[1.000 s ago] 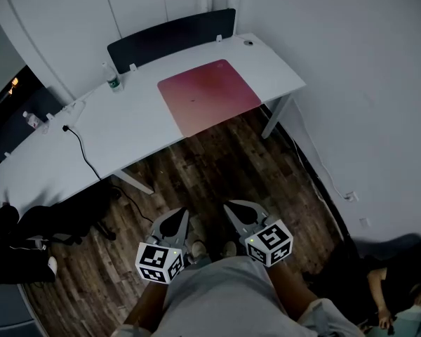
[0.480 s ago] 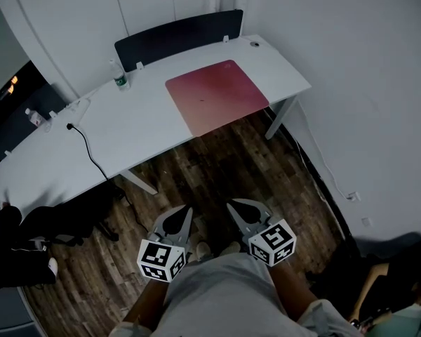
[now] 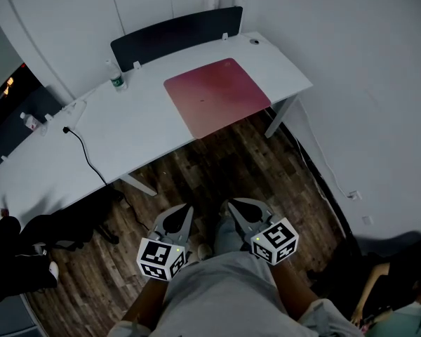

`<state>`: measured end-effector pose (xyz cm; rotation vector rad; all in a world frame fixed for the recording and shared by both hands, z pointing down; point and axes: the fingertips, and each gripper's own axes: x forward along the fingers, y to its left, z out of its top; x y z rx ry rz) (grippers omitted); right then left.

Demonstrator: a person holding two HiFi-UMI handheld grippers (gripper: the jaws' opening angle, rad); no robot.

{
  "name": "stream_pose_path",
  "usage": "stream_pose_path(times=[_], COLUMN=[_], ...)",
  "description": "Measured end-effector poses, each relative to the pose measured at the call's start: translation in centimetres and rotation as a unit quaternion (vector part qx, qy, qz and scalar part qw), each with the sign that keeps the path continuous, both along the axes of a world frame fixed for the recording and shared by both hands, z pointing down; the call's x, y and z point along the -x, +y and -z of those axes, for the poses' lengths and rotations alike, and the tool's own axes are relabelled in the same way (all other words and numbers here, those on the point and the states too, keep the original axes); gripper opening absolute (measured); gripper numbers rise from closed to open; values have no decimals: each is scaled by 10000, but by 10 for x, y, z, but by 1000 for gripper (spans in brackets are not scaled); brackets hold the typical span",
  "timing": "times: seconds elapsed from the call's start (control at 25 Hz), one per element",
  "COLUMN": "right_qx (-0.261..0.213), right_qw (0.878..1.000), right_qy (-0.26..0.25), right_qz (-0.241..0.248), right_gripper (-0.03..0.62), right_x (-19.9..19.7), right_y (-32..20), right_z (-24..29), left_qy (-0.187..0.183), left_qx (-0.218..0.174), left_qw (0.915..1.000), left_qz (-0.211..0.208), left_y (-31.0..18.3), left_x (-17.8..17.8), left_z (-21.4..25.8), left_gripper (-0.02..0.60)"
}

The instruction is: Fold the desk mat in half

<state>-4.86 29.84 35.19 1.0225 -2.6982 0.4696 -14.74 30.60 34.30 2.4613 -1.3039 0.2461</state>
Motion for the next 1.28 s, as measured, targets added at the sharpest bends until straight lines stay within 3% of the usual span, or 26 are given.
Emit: stream_pose_path(times=[0.44, 0.76, 1.0, 1.28], right_qx=[-307, -395, -373, -265], right_qw=[9989, 9962, 9937, 9902], right_qy=[286, 400, 485, 528], right_qz=[192, 660, 944, 1262], right_gripper=[7, 8, 6, 6], right_x=[-9, -12, -20, -23], right_y=[-111, -201, -241, -263], right_z=[2, 5, -2, -15], left_qy=[-14, -37, 49, -108], left_qx=[59, -27, -34, 89], left_qw=[9998, 9989, 9974, 9946], left_qz=[214, 473, 723, 1032], left_y=[-100, -182, -218, -239], left_x=[-9, -22, -30, -28], left_z=[-5, 2, 0, -8], left_gripper=[18, 18, 18, 18])
